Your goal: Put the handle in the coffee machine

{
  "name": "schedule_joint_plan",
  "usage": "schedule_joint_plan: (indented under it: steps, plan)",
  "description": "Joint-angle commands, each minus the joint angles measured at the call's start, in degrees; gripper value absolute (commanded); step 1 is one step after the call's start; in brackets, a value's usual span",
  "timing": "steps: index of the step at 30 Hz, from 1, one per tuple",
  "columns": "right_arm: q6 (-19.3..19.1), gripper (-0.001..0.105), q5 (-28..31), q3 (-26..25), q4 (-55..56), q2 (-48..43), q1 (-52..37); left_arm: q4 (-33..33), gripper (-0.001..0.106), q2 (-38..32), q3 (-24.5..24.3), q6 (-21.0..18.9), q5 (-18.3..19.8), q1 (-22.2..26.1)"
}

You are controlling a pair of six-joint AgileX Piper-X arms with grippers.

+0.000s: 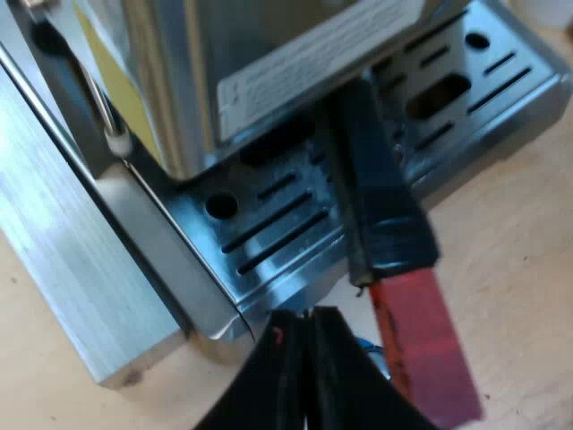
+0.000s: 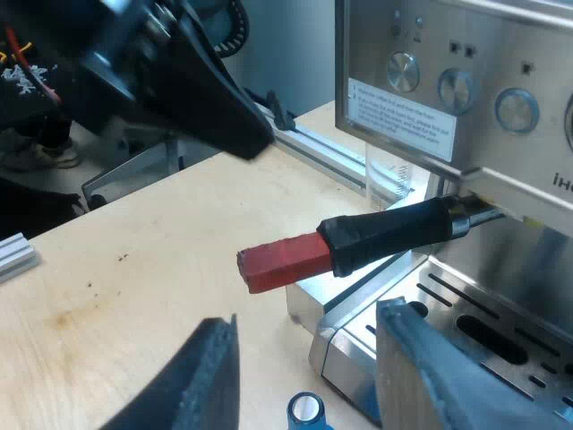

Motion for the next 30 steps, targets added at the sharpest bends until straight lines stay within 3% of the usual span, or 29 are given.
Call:
schedule_joint_plan:
  steps: [1,7,16,30]
  plan:
    - [-0.13,0.039,0.14,-0.62,0.3,-0.5,0.09,0.2,0.001,2.86,-0.18,0.31,-0.93,0.02]
    - [-0.13,0.039,0.33,-0.62,0.71,-0.5,0.09,1.11,0.001,7.06,-0.18,3.86,-0.93,-0.22]
    - [-0.13,0.039,0.33,-0.62,1.12,-0.5,0.09,0.55,0.001,10.46,-0.04,4.36,-0.93,-0.6]
    - [-0.13,0.039,0.33,-0.62,1.12,-0.5,0.09,0.67,0.001,10.31,3.76,3.71,-0.93,-10.46]
